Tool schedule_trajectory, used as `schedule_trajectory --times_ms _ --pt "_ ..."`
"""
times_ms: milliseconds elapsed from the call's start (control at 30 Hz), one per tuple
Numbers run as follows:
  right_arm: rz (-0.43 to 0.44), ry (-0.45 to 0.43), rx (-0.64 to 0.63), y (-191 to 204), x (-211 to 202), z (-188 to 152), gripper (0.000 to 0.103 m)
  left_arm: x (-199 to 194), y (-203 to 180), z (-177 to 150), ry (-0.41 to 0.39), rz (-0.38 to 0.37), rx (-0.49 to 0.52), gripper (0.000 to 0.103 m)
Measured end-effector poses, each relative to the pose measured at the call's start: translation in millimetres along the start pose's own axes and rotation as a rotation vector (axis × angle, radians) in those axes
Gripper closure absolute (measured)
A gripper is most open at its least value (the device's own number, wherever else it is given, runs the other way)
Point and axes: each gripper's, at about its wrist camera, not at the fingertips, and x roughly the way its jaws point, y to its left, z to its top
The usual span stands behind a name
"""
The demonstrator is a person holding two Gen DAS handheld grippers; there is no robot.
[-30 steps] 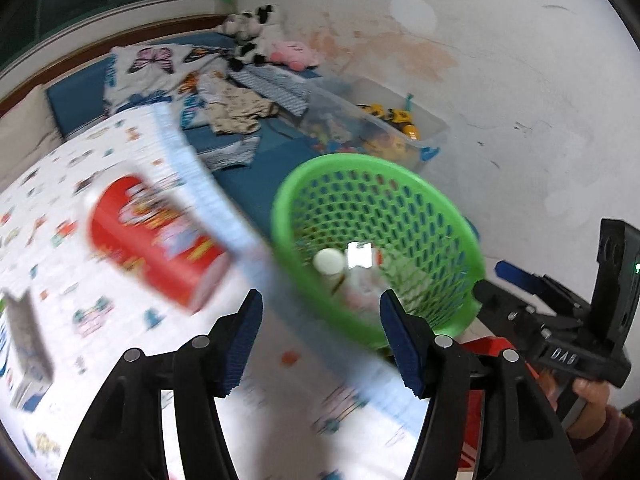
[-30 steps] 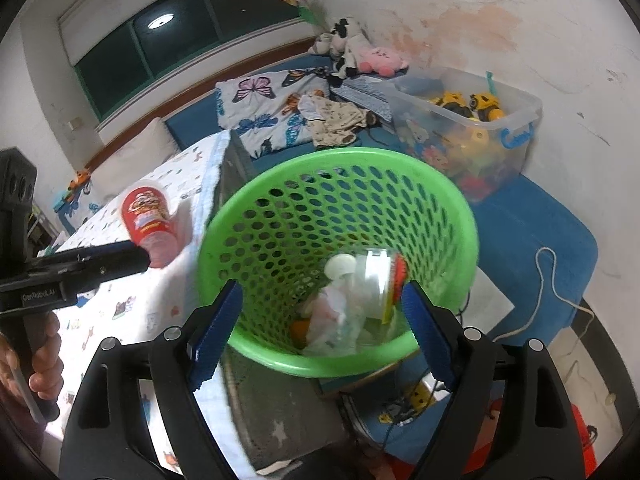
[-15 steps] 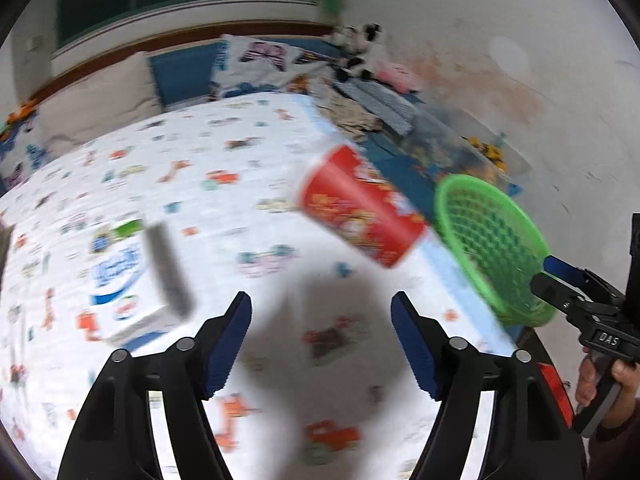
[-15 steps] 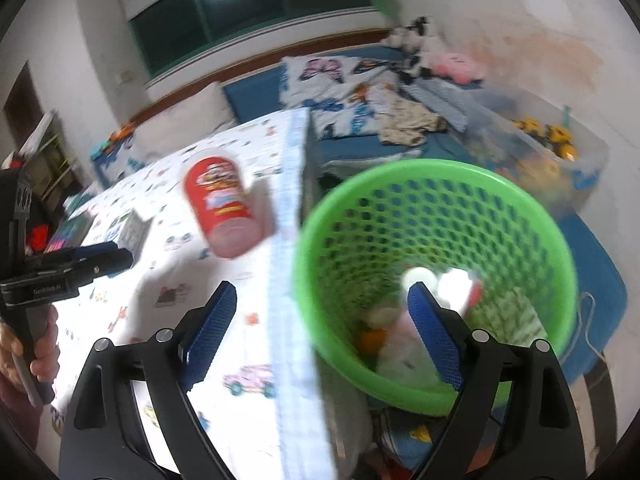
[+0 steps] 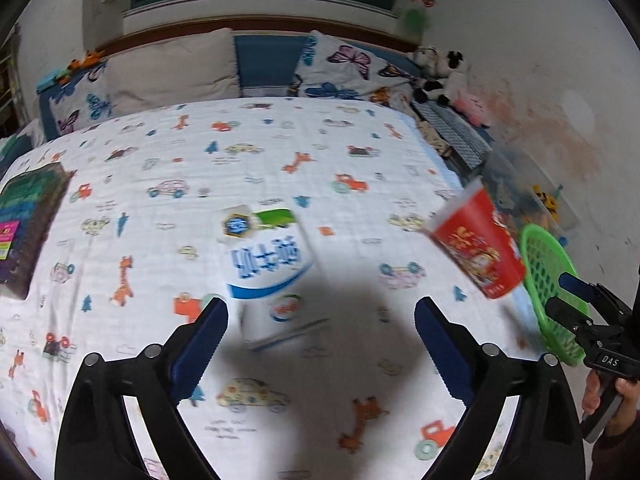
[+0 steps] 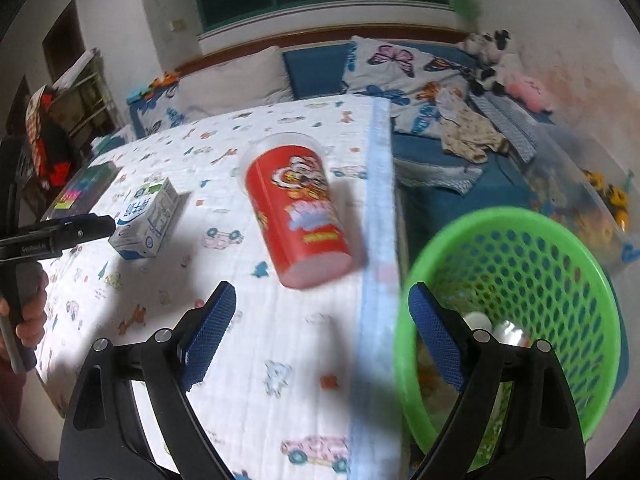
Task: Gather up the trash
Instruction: 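Grasp the white milk carton with the left tool while the right tool grasps the red cup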
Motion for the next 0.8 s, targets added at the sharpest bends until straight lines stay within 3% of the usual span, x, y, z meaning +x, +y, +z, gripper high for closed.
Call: schedule_trajectory --times_ms 433,800 --pt "0.013 0.044 -0.076 5 45 31 0.013 23 33 11 0.054 0.031 -0.072 0.009" --pt "0.031 0.075 -0.102 6 77 44 0.012 50 37 29 0.096 0.044 -0.105 0.009"
